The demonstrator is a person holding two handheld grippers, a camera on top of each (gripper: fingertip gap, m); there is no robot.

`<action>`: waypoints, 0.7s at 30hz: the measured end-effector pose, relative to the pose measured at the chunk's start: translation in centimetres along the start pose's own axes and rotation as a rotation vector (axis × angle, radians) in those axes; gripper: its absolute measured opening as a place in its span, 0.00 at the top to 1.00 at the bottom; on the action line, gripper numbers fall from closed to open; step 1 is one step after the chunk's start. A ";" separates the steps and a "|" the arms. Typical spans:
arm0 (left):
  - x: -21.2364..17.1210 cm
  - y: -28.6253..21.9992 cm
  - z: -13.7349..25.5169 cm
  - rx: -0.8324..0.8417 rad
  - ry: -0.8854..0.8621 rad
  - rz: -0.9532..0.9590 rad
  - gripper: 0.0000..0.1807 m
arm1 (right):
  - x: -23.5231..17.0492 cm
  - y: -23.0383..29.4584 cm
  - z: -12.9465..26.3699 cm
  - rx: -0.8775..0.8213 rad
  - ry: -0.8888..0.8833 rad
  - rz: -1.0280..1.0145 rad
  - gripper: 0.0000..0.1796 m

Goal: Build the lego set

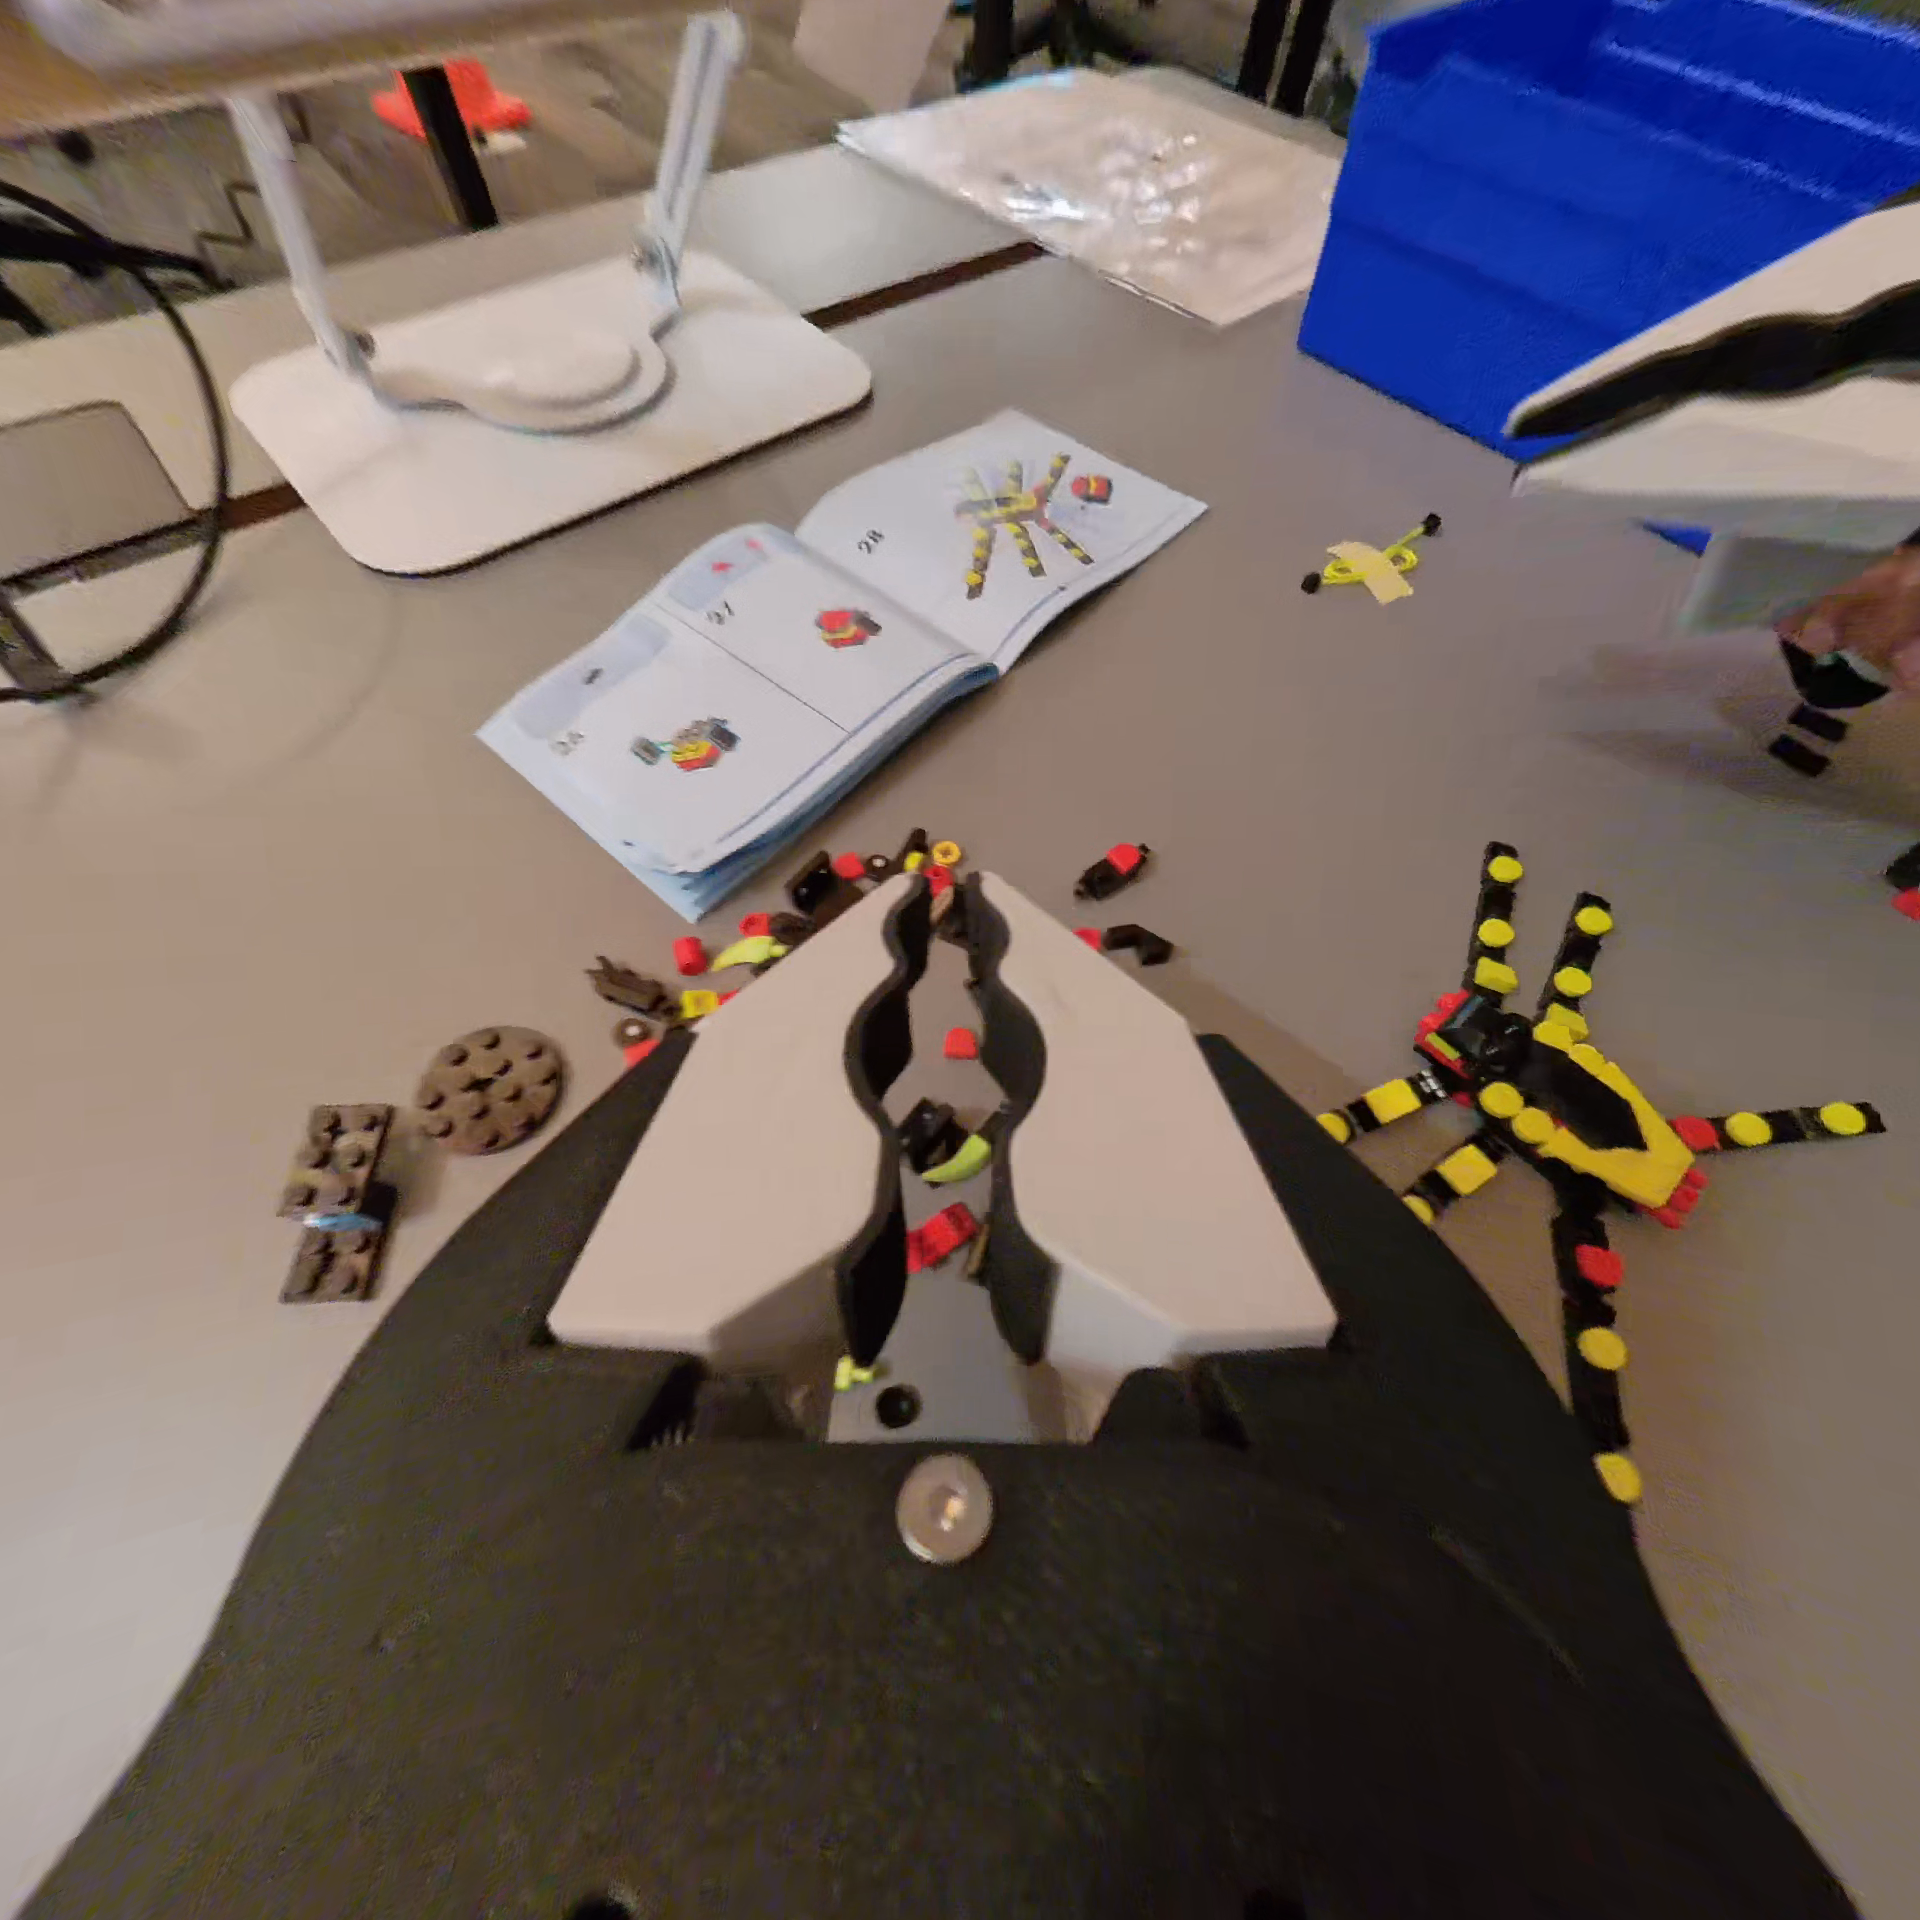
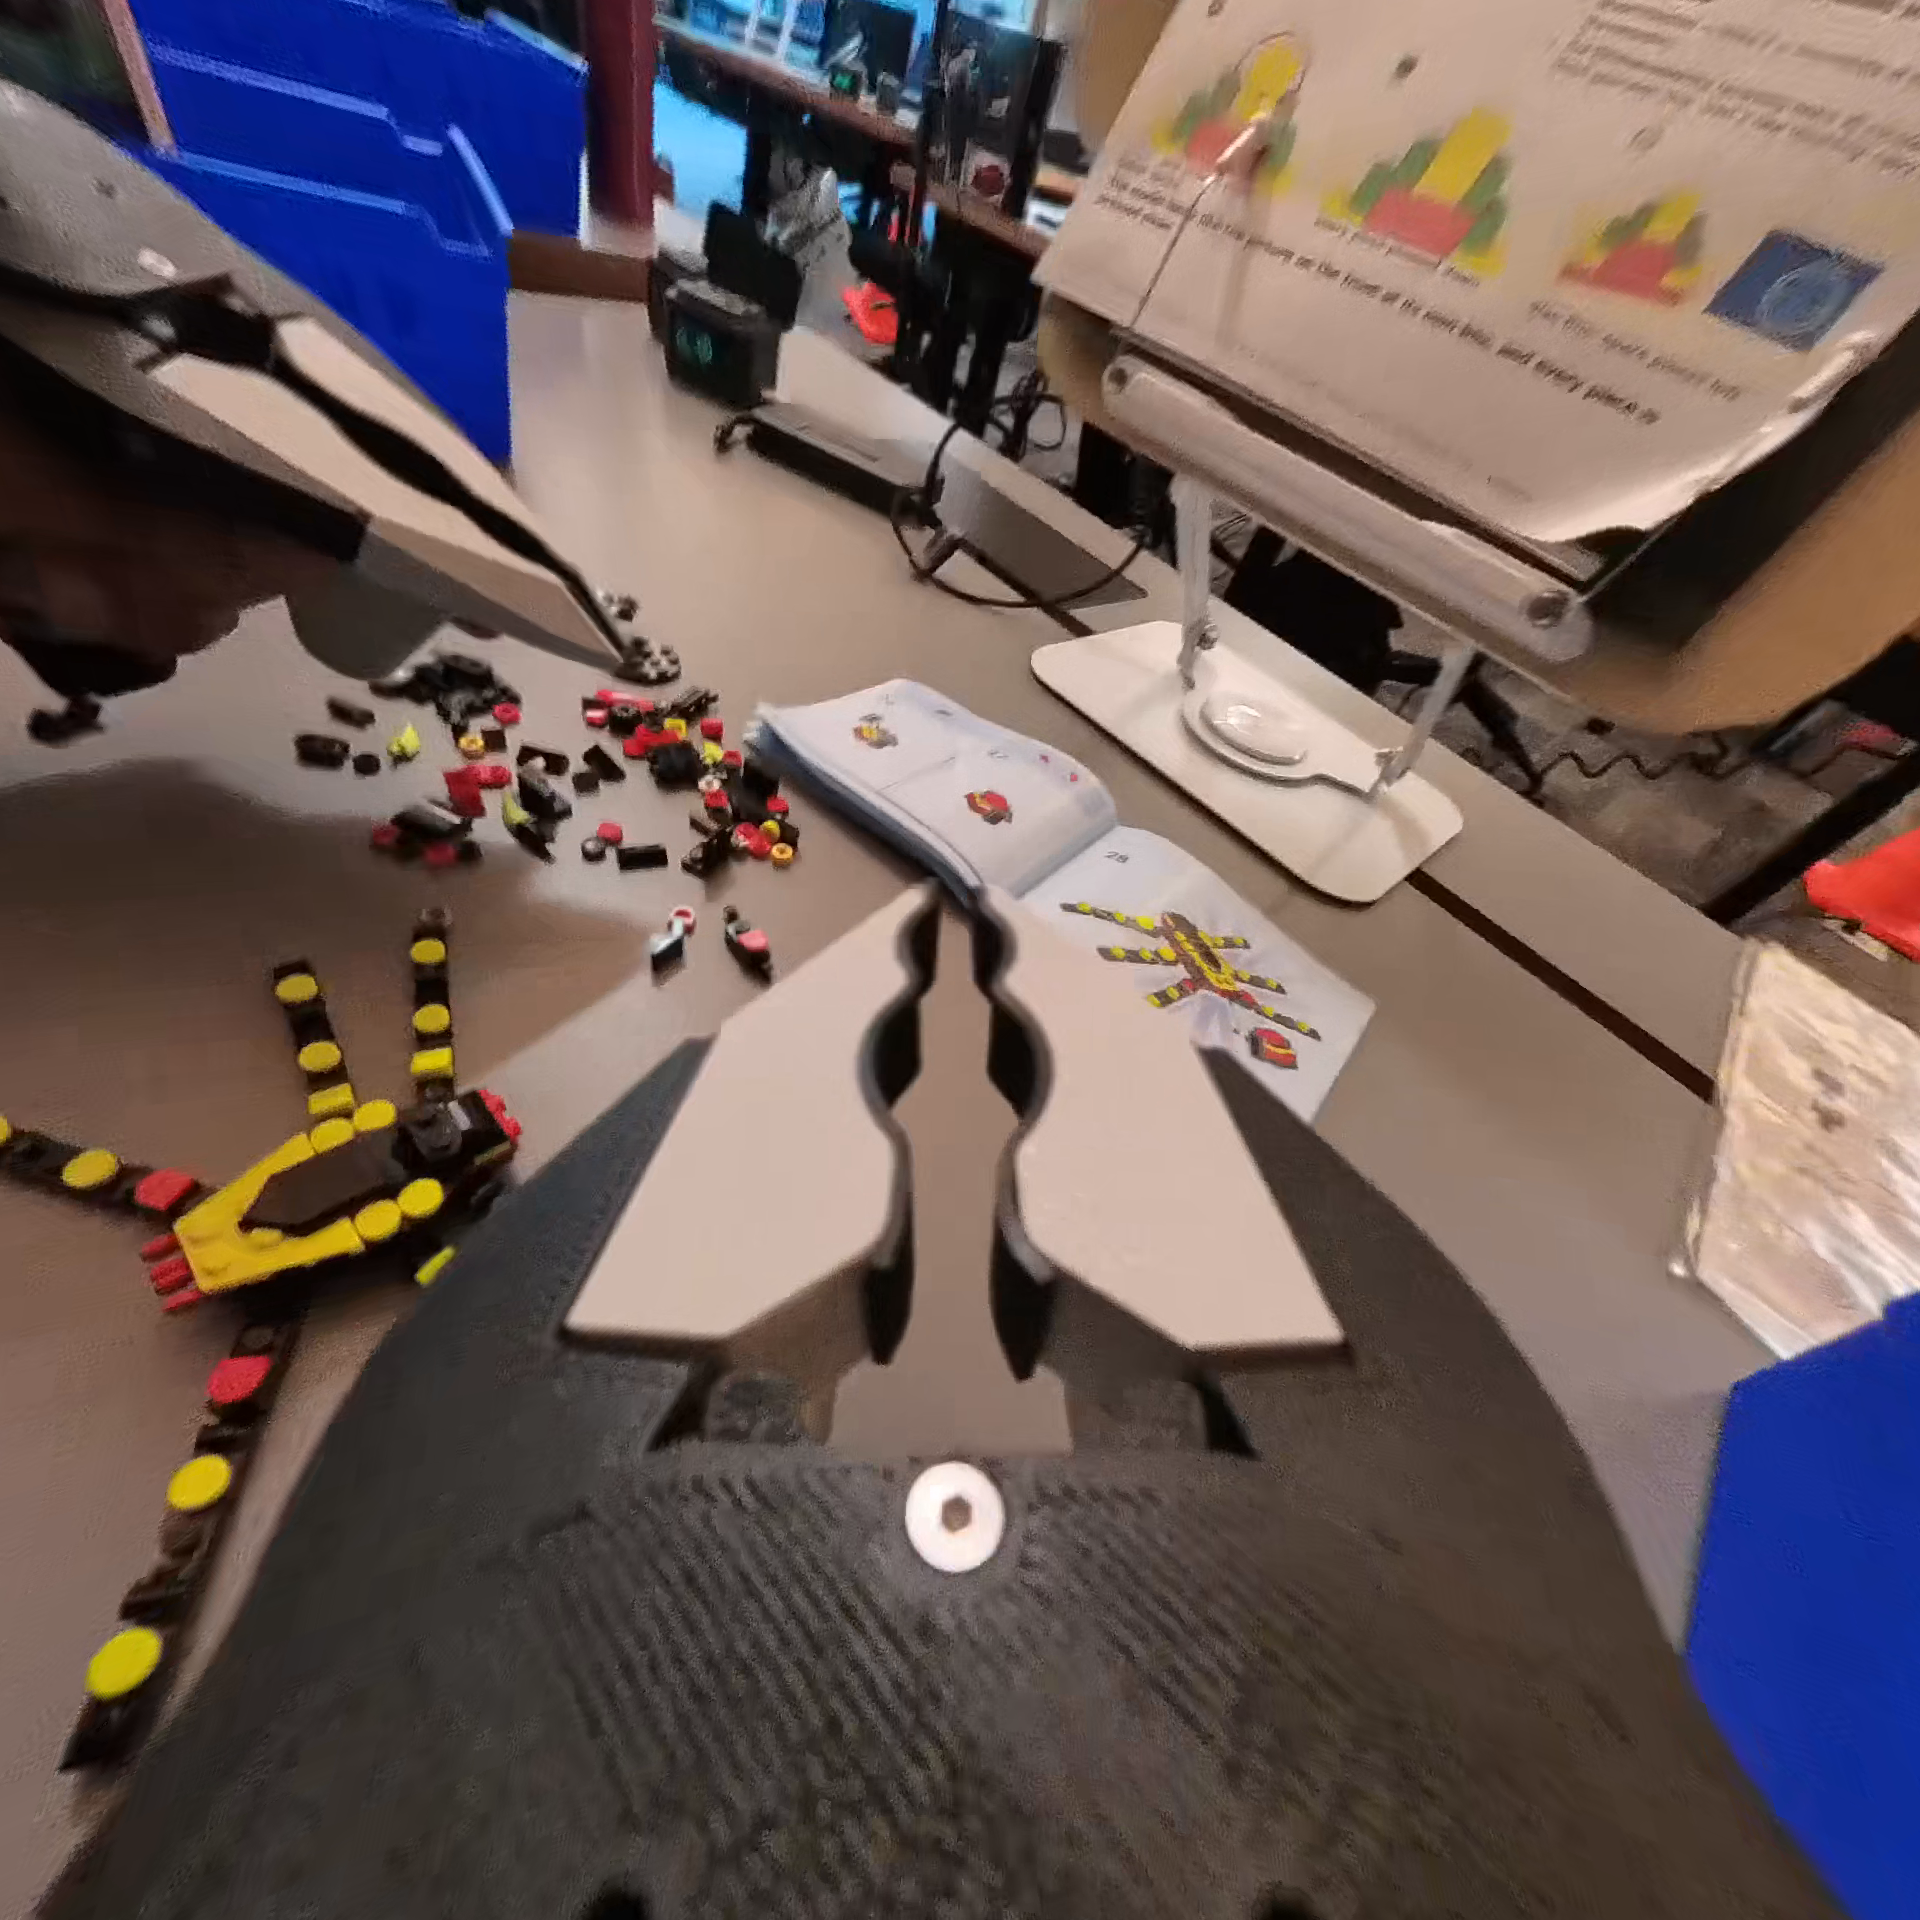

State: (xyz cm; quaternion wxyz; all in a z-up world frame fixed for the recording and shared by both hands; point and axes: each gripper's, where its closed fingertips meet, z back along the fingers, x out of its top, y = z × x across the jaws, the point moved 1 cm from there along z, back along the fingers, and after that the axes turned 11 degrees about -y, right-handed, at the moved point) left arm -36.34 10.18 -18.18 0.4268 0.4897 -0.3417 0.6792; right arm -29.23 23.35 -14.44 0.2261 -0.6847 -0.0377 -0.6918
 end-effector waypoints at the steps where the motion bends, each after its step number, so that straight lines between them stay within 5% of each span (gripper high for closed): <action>1: 0.0 0.6 0.2 0.005 -0.014 0.002 1.00 | 0.1 -0.4 0.1 -0.011 -0.009 -0.019 1.00; 6: 0.5 2.1 0.5 0.000 -0.094 0.191 1.00 | -1.2 -1.7 1.6 0.006 0.002 -0.004 1.00; 9: -0.4 1.9 0.0 -0.011 -0.043 0.228 0.94 | -2.4 -3.4 2.2 -0.053 0.025 -0.039 0.84; 13: -1.7 2.4 -1.0 0.078 0.021 0.166 0.61 | -3.1 -3.7 1.5 -0.084 0.043 -0.159 0.46; 17: -2.2 3.0 -1.3 0.150 0.047 0.145 0.42 | -4.1 -2.6 1.2 -0.050 0.106 -0.170 0.42; 19: -2.0 2.7 -1.1 0.123 0.036 0.145 0.55 | -4.1 -2.3 1.2 -0.047 0.115 -0.145 0.67; 20: -1.8 2.5 -1.0 0.101 0.027 0.140 0.74 | -4.0 -1.8 1.2 -0.020 0.113 -0.132 0.79; 21: -1.7 2.2 -0.8 0.077 0.019 0.135 0.86 | -4.0 -1.3 1.1 0.012 0.108 -0.129 0.80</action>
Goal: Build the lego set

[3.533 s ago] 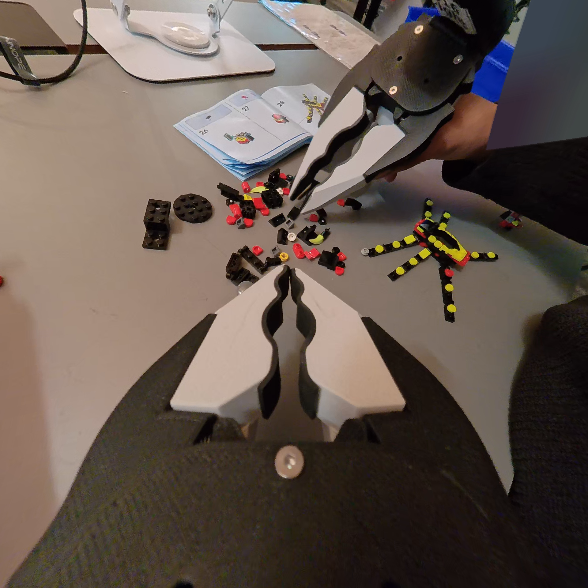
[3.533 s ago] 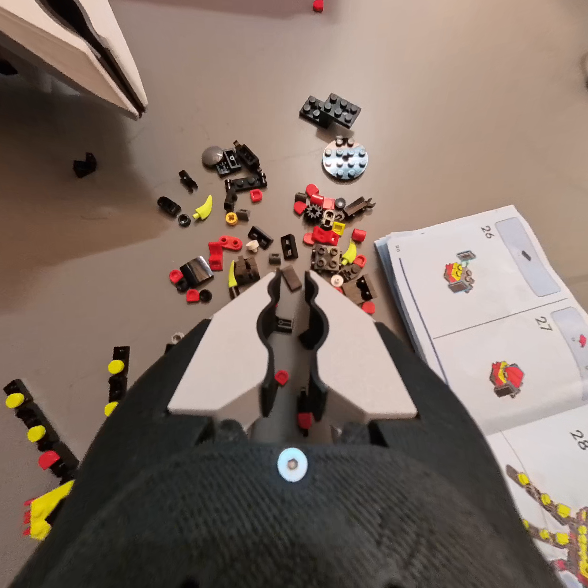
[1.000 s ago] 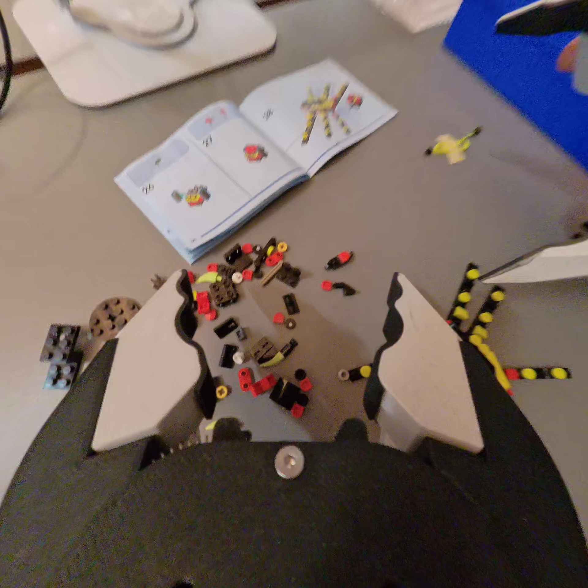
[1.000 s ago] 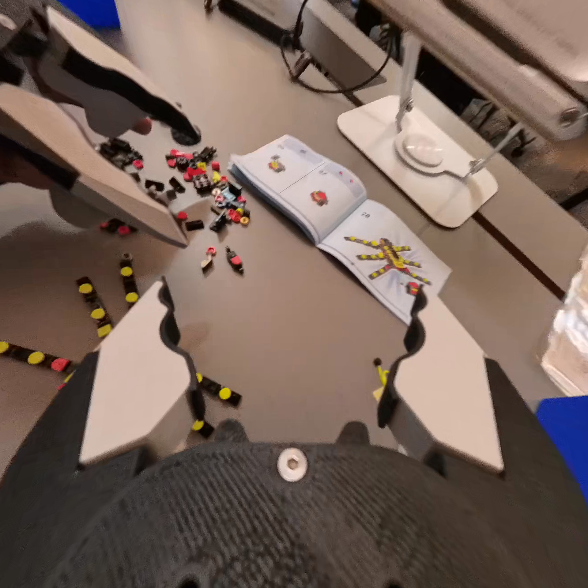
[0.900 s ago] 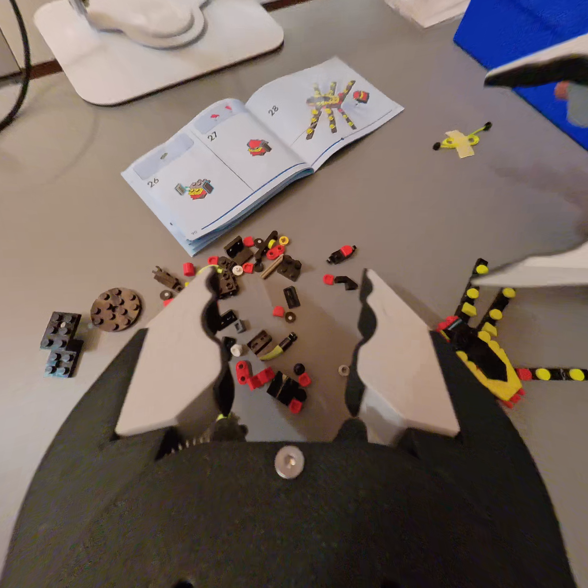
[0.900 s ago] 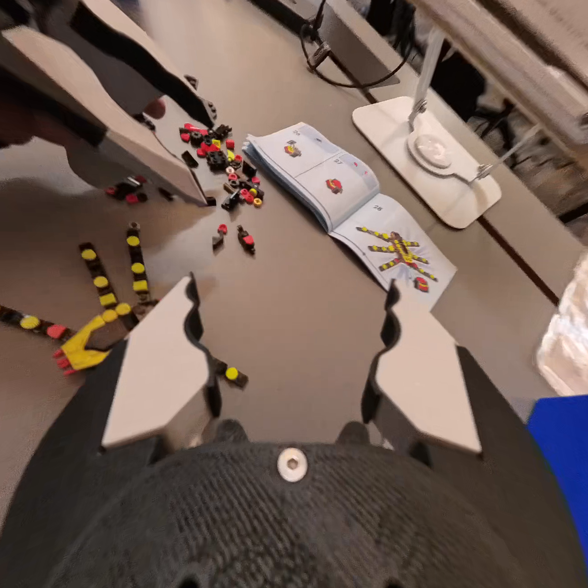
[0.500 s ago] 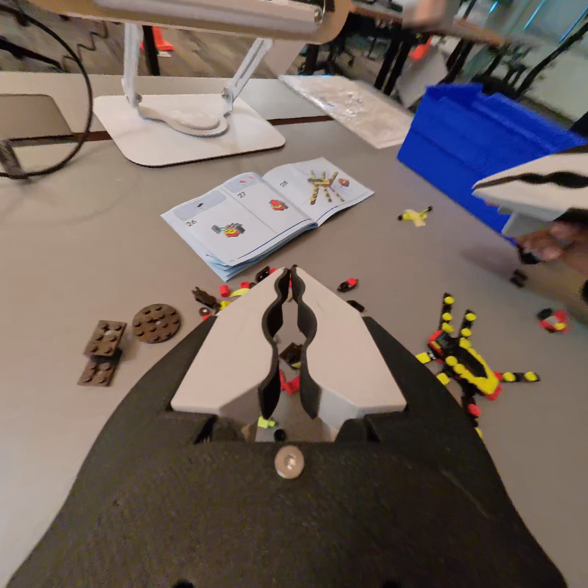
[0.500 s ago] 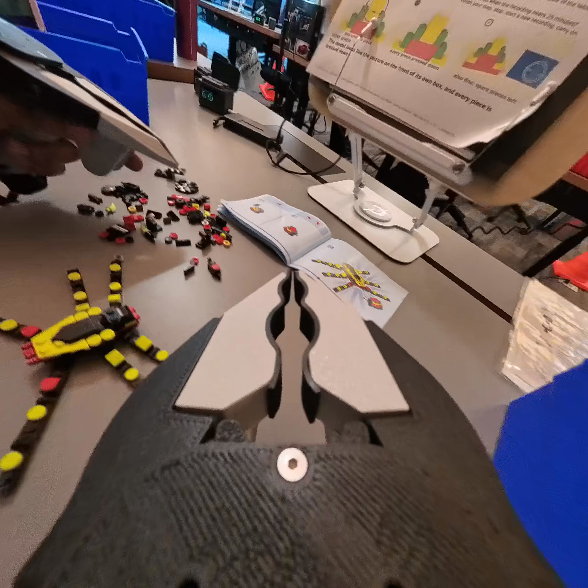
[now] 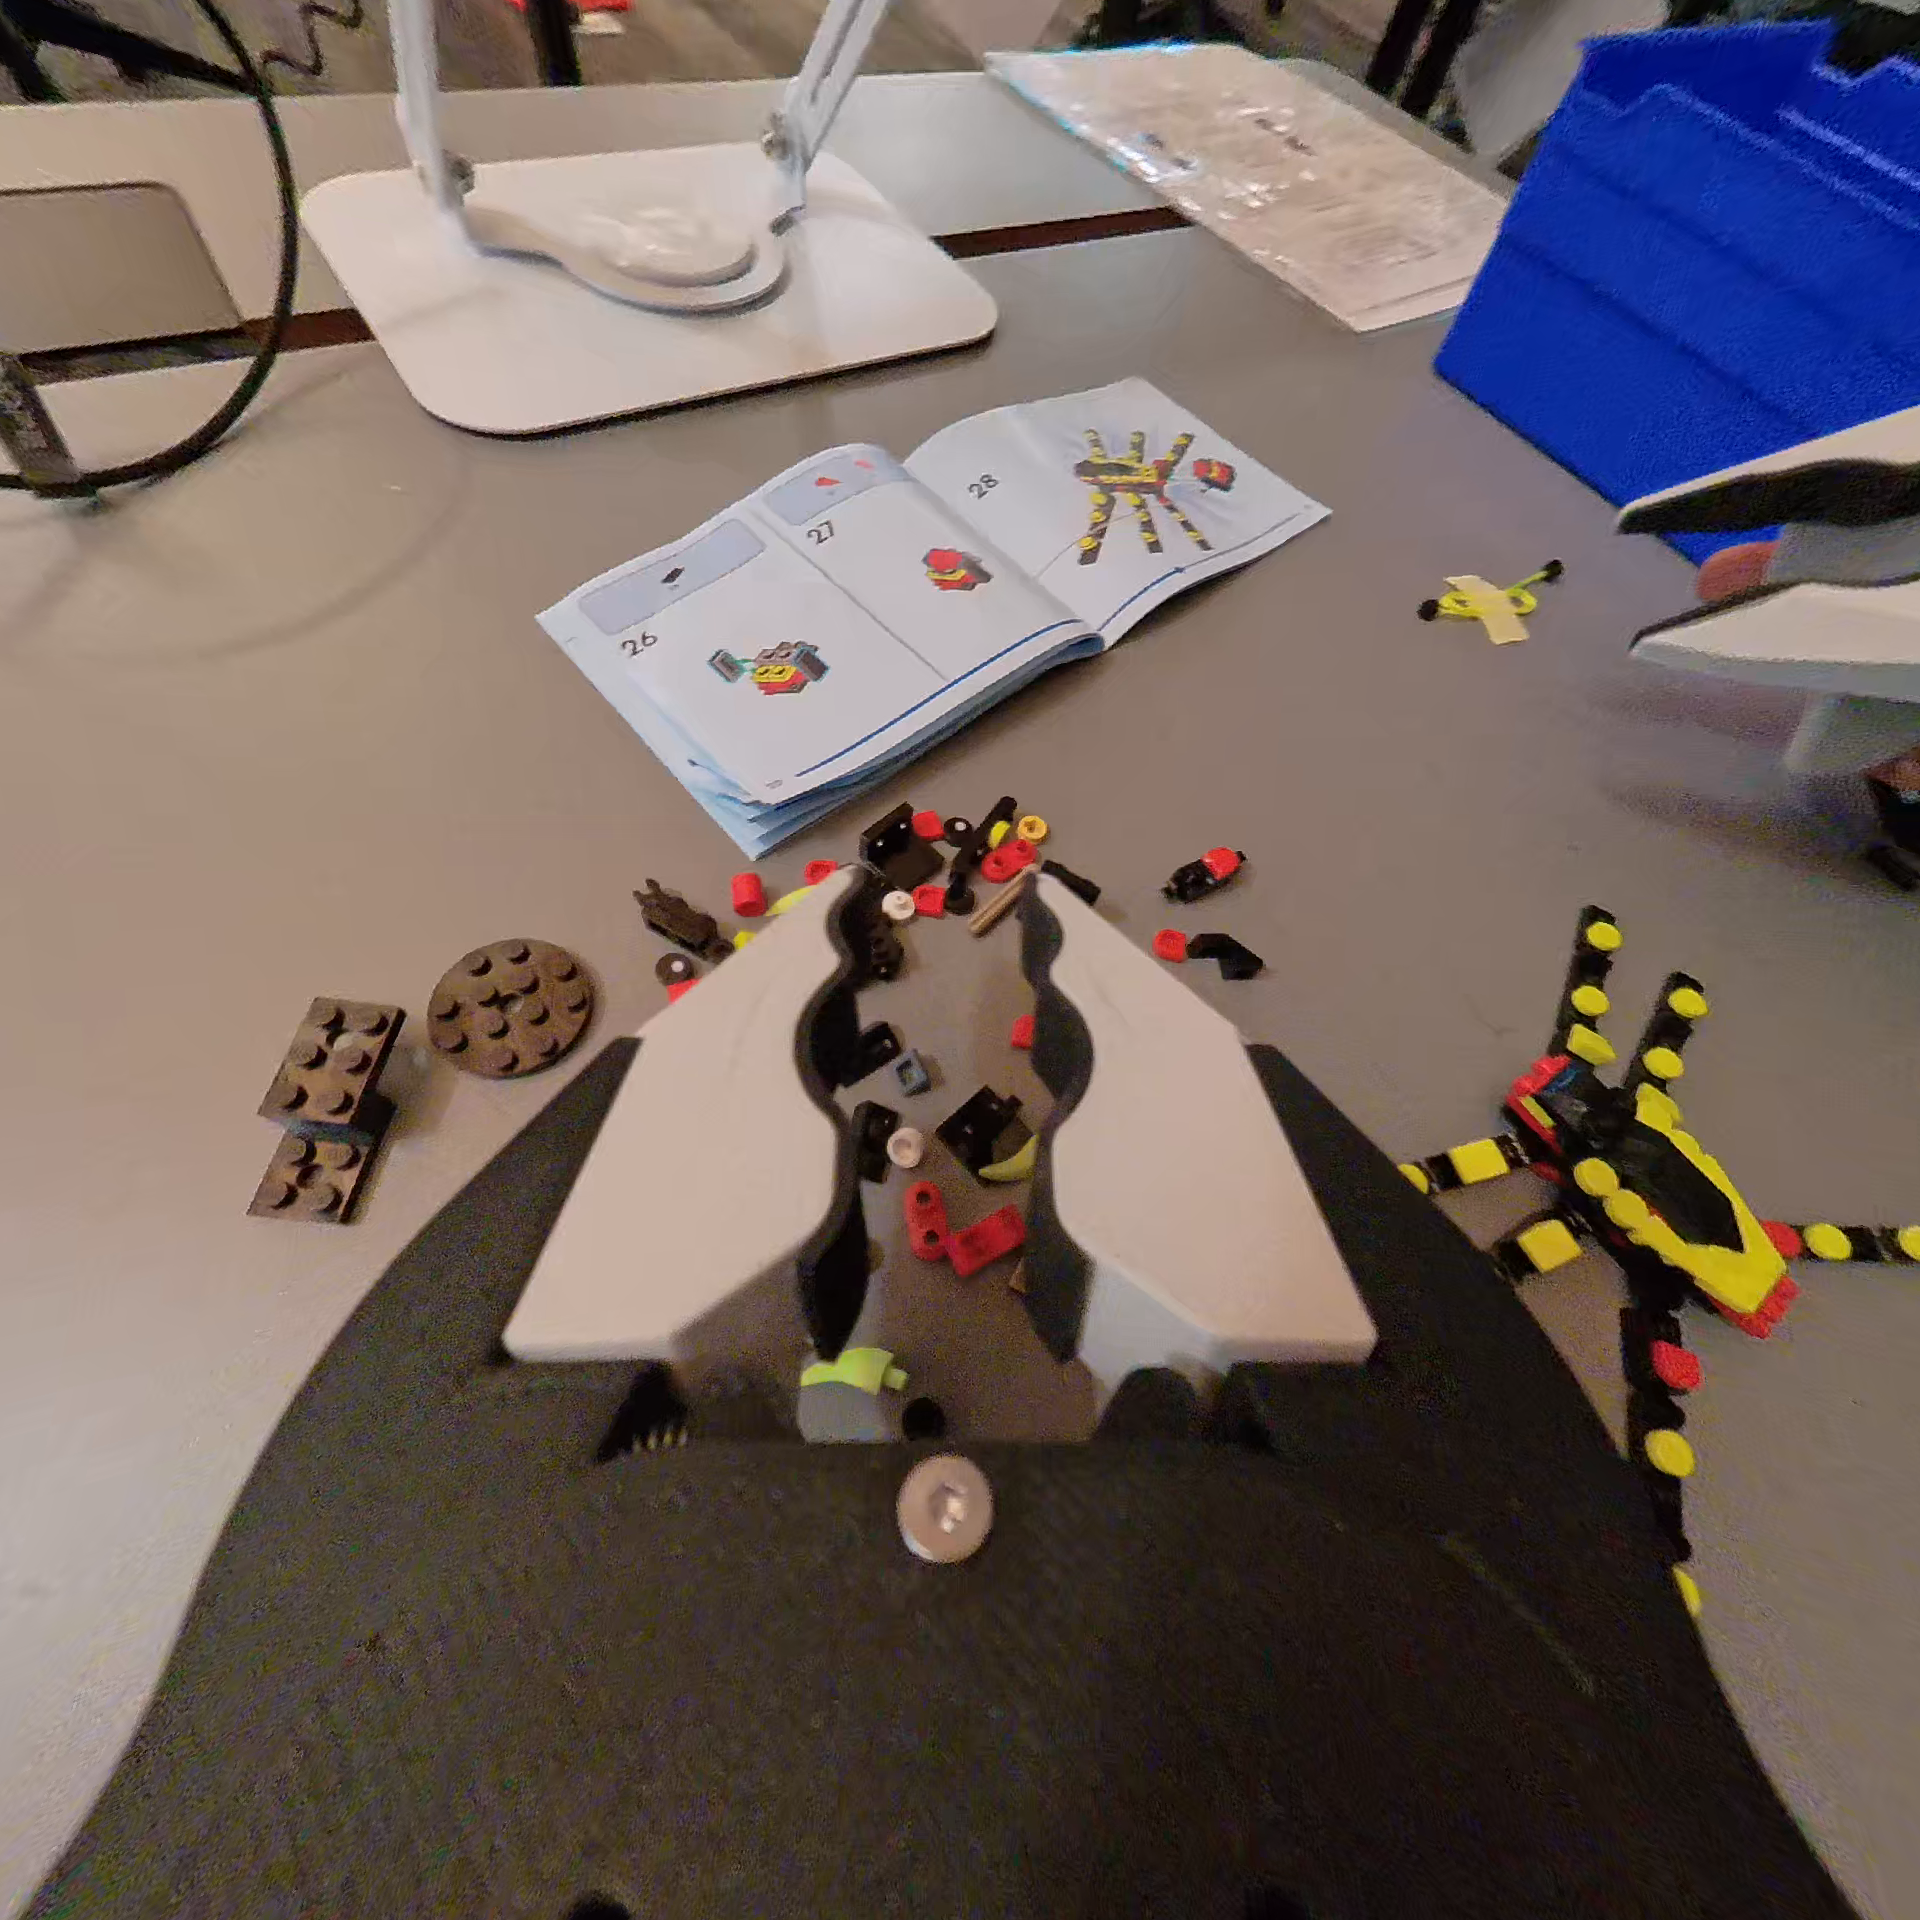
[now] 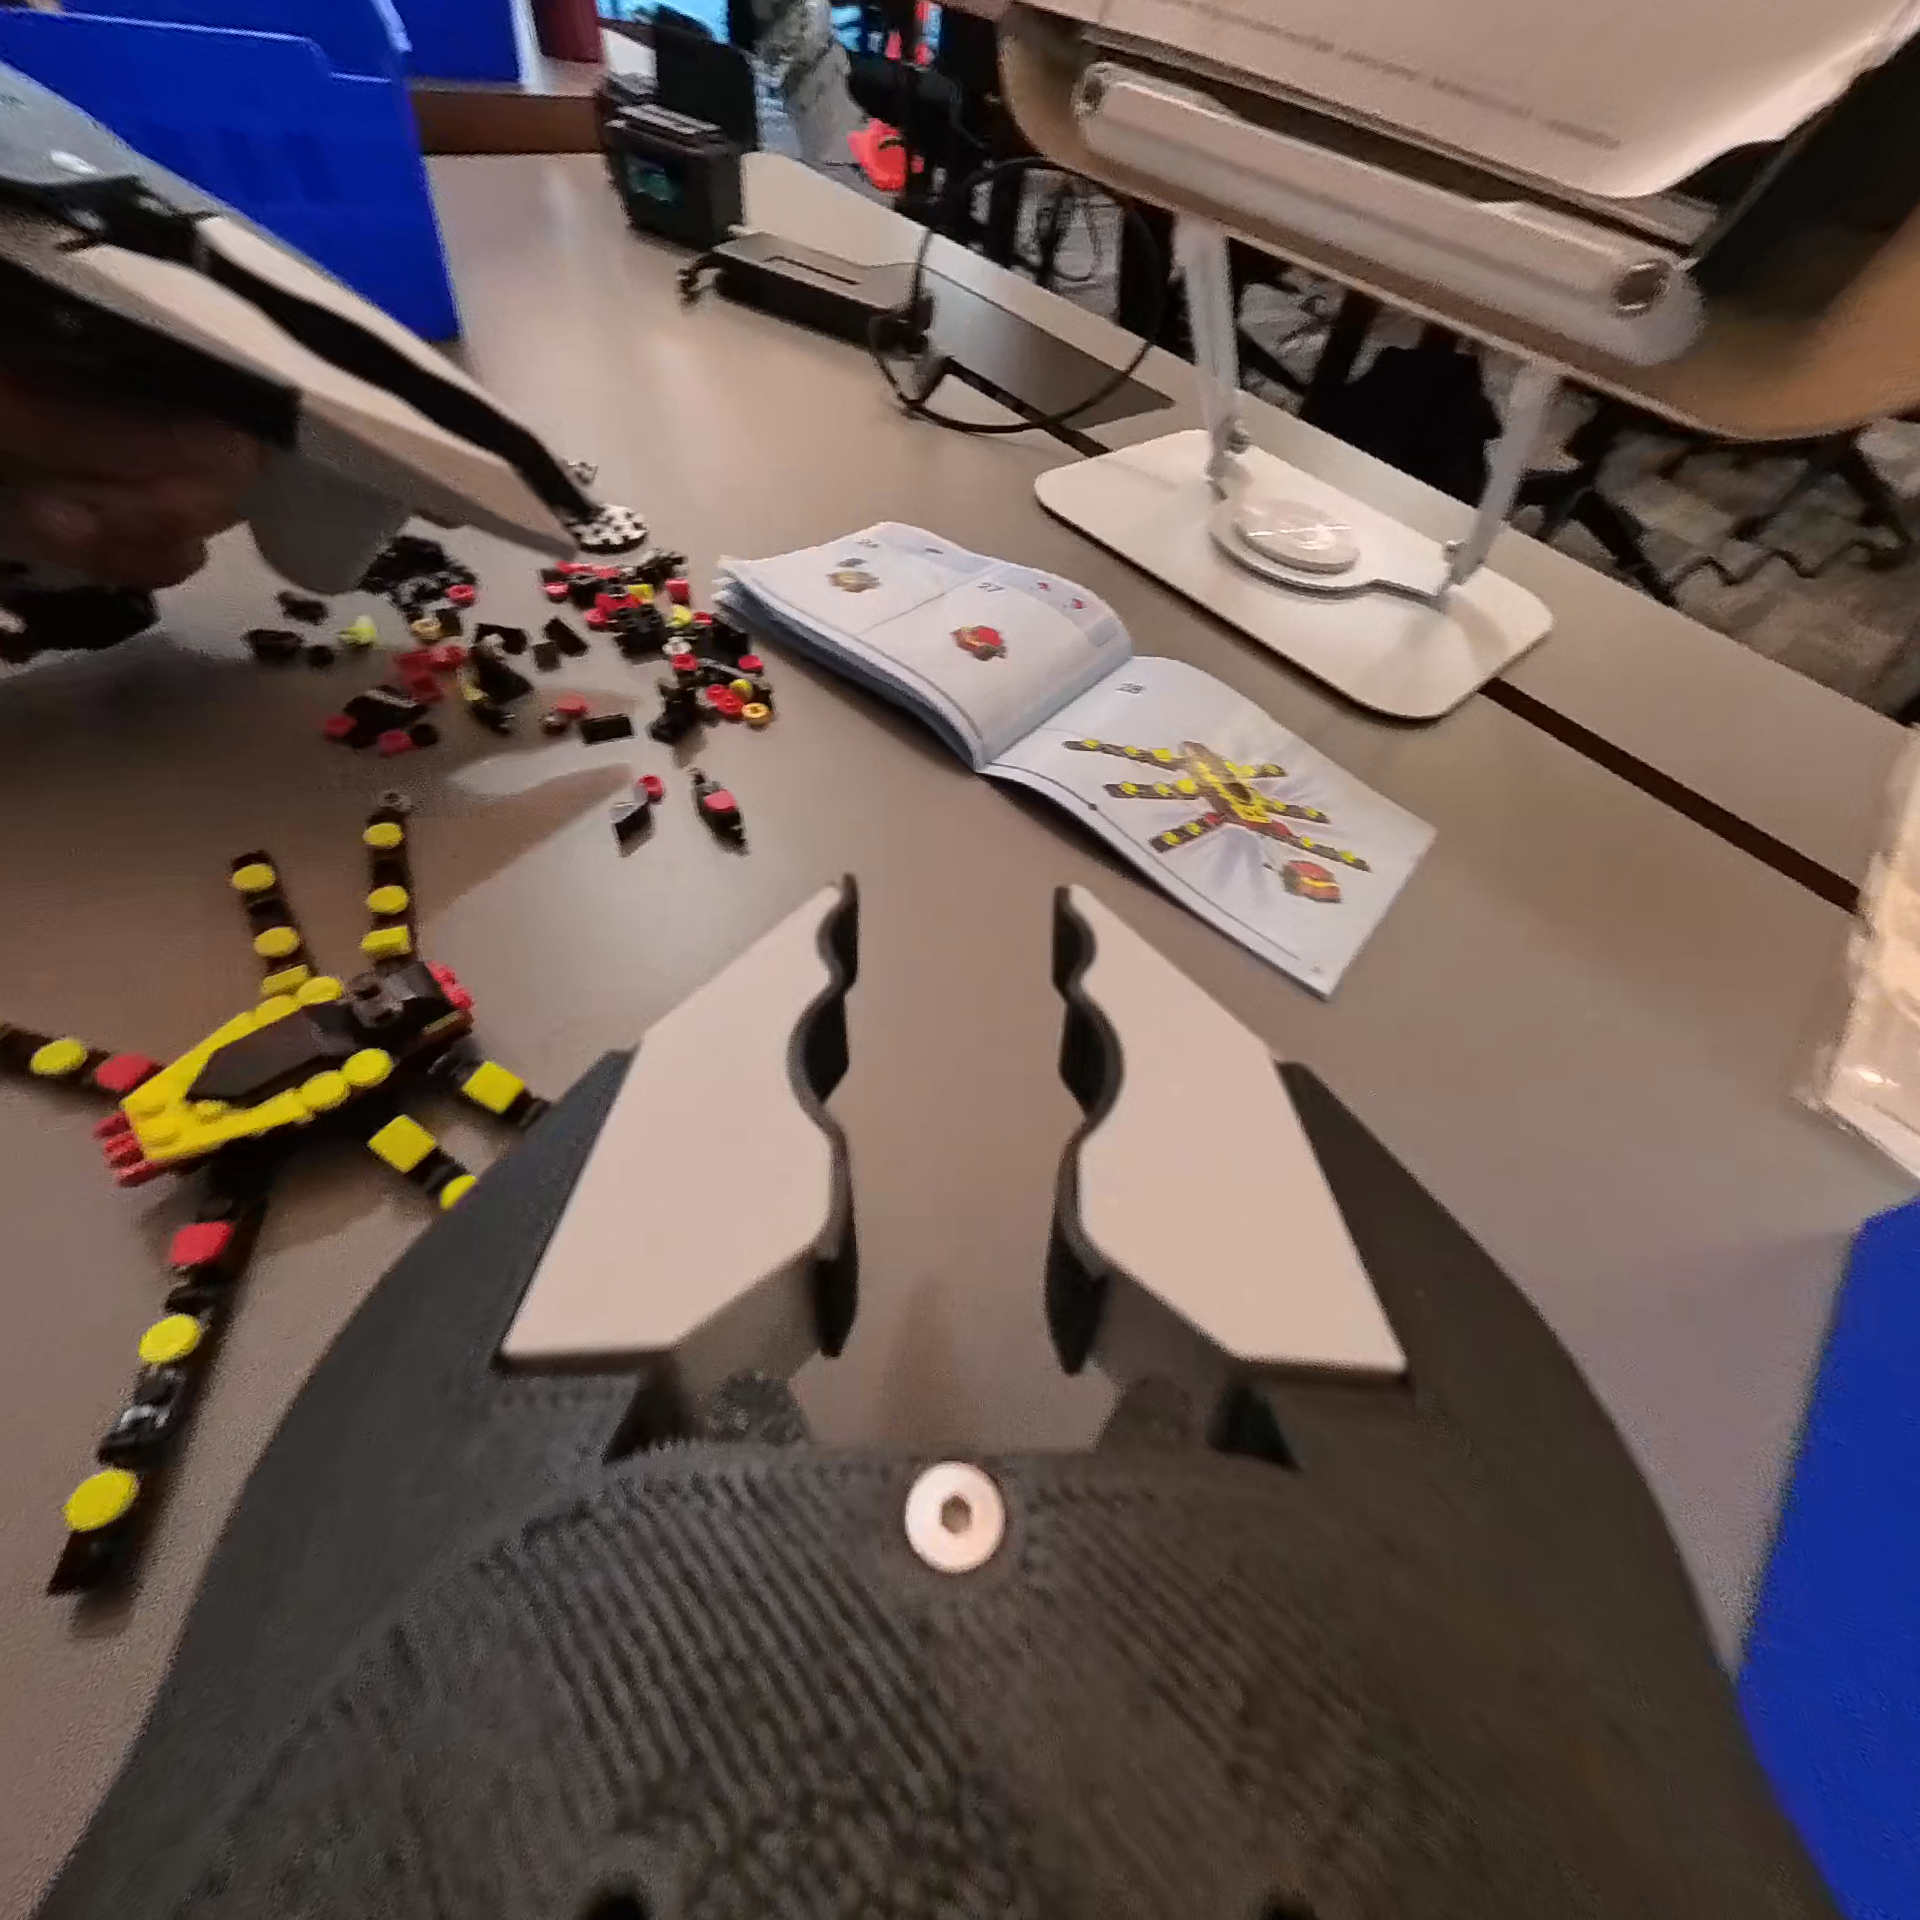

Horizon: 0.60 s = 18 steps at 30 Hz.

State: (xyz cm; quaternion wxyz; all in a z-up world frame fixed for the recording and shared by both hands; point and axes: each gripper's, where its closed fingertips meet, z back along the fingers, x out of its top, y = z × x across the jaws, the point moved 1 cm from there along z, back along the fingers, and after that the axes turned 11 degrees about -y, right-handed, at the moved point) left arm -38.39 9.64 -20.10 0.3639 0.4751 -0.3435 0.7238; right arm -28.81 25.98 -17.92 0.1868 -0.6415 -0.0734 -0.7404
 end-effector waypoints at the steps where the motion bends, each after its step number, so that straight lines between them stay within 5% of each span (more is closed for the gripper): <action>1: 0.1 0.0 0.0 0.000 -0.005 0.004 0.84 | -0.1 0.4 -0.1 0.025 -0.002 -0.004 0.74; 3: 0.1 0.3 0.0 0.021 -0.002 0.016 0.68 | -0.4 1.0 -0.3 0.054 0.017 -0.034 0.60; 5: -0.2 0.7 -0.1 0.040 0.012 0.025 0.57 | -0.7 1.4 -0.5 0.072 0.040 -0.062 0.62; 8: -0.3 0.8 -0.1 0.047 0.021 0.009 0.59 | -0.8 1.6 -0.4 0.089 0.046 -0.053 0.79; 13: -0.6 0.4 -0.2 0.054 0.039 -0.084 0.83 | -0.7 1.8 -0.3 0.093 0.032 0.039 0.91; 18: -1.3 0.8 -0.3 0.089 0.085 -0.141 0.79 | -0.3 3.0 -0.5 0.134 0.019 0.094 0.90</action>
